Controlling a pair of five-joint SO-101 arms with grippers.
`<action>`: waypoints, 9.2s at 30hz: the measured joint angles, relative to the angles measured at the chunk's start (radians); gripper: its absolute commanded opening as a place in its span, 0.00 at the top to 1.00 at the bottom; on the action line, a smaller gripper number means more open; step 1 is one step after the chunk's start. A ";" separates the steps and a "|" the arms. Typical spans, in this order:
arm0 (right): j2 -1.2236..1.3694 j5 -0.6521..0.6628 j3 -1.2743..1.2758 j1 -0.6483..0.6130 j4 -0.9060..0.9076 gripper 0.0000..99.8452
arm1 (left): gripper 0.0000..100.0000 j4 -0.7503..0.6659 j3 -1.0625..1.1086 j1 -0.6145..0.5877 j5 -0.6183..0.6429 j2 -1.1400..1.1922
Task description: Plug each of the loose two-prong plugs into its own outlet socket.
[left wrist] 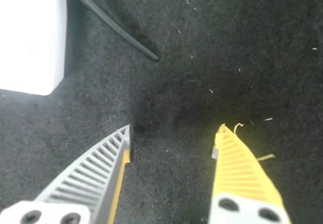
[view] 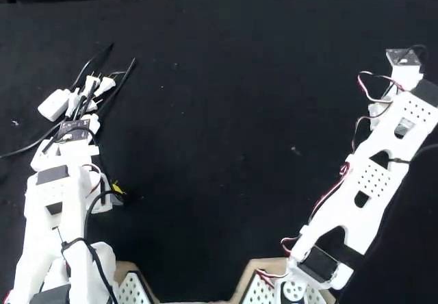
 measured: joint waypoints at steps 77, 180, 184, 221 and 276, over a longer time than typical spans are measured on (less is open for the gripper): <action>-1.717 -0.675 2.754 -0.832 -1.465 0.88 | 0.73 0.066 -0.428 -0.189 -0.014 0.055; -1.717 -0.678 2.754 -0.703 -1.465 0.88 | 0.97 0.288 -0.646 -0.103 -0.106 -0.186; -1.717 -0.678 2.754 -0.698 -1.465 0.88 | 0.97 0.287 -0.646 0.100 -0.054 -0.192; -1.717 -0.755 2.754 -0.632 -1.471 0.88 | 0.73 0.051 -0.364 0.687 0.161 0.371; -1.717 -0.755 2.754 -0.649 -1.471 0.88 | 0.74 0.064 -0.385 0.471 0.060 0.376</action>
